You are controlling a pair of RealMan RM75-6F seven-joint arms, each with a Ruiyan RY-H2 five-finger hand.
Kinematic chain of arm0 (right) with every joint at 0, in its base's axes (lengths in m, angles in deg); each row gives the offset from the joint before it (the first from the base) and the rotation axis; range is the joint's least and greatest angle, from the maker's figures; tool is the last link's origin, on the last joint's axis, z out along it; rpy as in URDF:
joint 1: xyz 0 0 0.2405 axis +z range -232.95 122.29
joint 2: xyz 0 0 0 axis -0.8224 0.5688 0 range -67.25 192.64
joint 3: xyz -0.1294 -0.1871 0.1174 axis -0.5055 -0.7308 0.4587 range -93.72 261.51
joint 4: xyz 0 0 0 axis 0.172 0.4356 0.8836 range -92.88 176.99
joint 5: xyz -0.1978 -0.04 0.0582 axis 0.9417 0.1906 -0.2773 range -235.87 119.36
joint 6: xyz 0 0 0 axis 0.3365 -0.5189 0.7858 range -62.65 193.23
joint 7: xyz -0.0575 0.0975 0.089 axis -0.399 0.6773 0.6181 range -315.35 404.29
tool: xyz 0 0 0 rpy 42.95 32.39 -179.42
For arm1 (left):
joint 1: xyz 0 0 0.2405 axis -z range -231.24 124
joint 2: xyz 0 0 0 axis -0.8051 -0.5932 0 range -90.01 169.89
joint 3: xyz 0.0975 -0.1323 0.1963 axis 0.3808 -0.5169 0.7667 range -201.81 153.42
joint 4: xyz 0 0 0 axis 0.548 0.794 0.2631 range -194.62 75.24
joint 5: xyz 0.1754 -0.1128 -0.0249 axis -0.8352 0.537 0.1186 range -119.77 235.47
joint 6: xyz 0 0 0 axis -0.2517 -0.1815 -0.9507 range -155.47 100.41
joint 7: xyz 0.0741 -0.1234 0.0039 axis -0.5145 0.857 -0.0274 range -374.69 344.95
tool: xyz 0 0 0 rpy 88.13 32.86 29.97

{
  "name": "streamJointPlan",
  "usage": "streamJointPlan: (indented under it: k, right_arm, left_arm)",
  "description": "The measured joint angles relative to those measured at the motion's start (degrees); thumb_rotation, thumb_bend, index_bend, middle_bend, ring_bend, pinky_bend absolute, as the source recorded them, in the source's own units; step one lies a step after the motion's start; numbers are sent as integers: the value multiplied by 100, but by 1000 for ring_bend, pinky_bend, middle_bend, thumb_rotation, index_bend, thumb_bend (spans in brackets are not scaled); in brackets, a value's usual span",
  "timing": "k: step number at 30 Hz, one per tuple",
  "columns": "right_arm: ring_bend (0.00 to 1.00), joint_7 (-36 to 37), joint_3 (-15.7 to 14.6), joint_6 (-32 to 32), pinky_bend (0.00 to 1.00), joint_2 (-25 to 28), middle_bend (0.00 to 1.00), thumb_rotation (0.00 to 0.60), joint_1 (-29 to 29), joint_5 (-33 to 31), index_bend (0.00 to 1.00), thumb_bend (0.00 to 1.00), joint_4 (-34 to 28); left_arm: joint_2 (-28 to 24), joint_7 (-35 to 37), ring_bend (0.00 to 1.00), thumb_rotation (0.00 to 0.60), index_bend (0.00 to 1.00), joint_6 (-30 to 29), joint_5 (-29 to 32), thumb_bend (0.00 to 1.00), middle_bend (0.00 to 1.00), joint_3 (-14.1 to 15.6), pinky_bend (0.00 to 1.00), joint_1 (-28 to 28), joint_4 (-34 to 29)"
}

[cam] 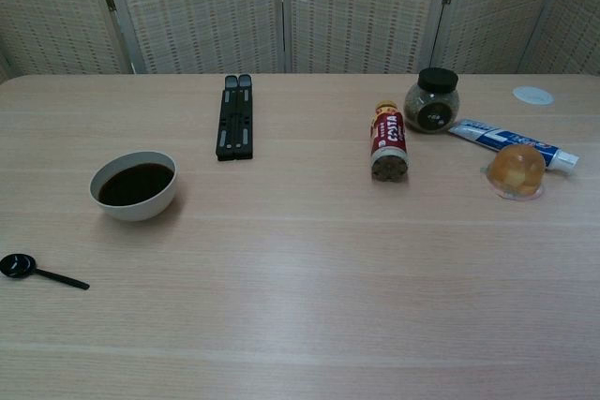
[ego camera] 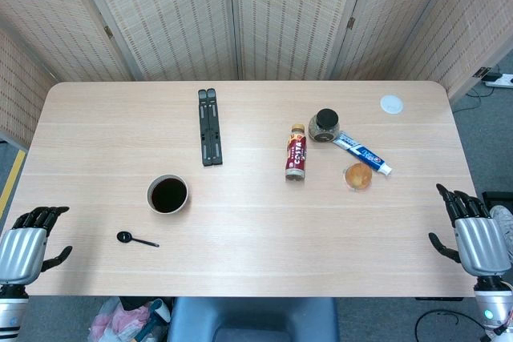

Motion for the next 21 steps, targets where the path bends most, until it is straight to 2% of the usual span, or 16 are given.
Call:
streamJointPlan:
  k: [19, 21]
  right_arm:
    - [169, 59, 25, 160, 219, 44, 204, 600, -79, 49, 19, 187, -24]
    - [169, 56, 33, 166, 219, 51, 204, 600, -77, 52, 19, 187, -30]
  left_arm:
    - [89, 234, 238, 600, 287, -28, -180, 246, 301, -74, 293, 128, 147]
    - [85, 235, 254, 600, 301, 37, -220, 246, 302, -80, 320, 188, 163]
